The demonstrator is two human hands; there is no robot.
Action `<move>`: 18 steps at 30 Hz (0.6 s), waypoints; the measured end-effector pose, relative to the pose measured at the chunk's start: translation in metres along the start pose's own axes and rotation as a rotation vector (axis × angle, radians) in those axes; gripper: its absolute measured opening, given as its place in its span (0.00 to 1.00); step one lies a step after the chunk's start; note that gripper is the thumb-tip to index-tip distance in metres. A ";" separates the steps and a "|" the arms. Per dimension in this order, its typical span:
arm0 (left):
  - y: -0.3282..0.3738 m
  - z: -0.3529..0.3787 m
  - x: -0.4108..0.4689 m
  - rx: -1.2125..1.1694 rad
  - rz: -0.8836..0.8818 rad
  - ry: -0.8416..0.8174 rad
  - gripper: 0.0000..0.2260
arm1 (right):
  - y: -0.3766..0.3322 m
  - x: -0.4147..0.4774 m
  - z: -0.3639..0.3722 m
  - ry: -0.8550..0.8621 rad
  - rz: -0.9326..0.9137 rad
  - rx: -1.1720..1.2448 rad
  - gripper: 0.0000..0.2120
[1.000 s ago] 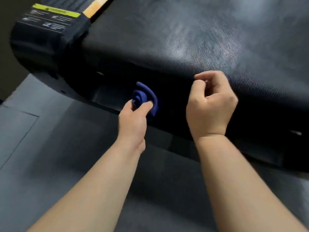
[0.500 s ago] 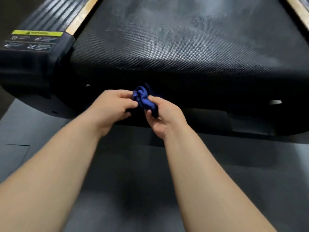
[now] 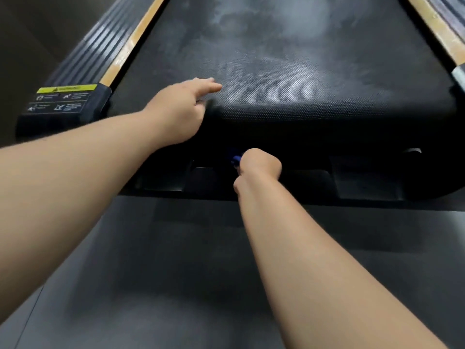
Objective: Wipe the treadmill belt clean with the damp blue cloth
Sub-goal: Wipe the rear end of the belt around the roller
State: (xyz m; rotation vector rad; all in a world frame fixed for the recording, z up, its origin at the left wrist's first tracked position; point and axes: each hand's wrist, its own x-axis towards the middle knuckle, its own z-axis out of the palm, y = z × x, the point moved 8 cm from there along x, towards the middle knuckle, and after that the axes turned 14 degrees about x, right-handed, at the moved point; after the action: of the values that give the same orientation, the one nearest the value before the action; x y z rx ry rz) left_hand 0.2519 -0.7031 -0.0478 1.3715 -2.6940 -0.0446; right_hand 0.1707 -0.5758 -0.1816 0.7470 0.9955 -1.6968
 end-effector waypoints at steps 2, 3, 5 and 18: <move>0.010 0.010 0.000 -0.021 0.006 -0.027 0.20 | -0.026 0.012 -0.009 0.001 -0.104 -0.107 0.09; 0.017 0.017 0.001 -0.021 0.009 -0.044 0.20 | -0.042 0.014 -0.021 0.076 -0.176 -0.090 0.12; 0.025 0.025 0.001 -0.007 0.007 -0.049 0.21 | -0.070 0.019 -0.039 0.151 -0.341 -0.106 0.15; 0.022 0.027 -0.003 -0.039 0.022 -0.017 0.24 | -0.057 0.012 -0.008 -0.197 -0.151 -0.360 0.09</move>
State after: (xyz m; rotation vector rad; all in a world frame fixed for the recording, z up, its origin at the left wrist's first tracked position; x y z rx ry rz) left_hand 0.2327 -0.6882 -0.0736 1.3367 -2.7068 -0.1064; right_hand 0.1131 -0.5648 -0.1803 0.2706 1.1969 -1.6197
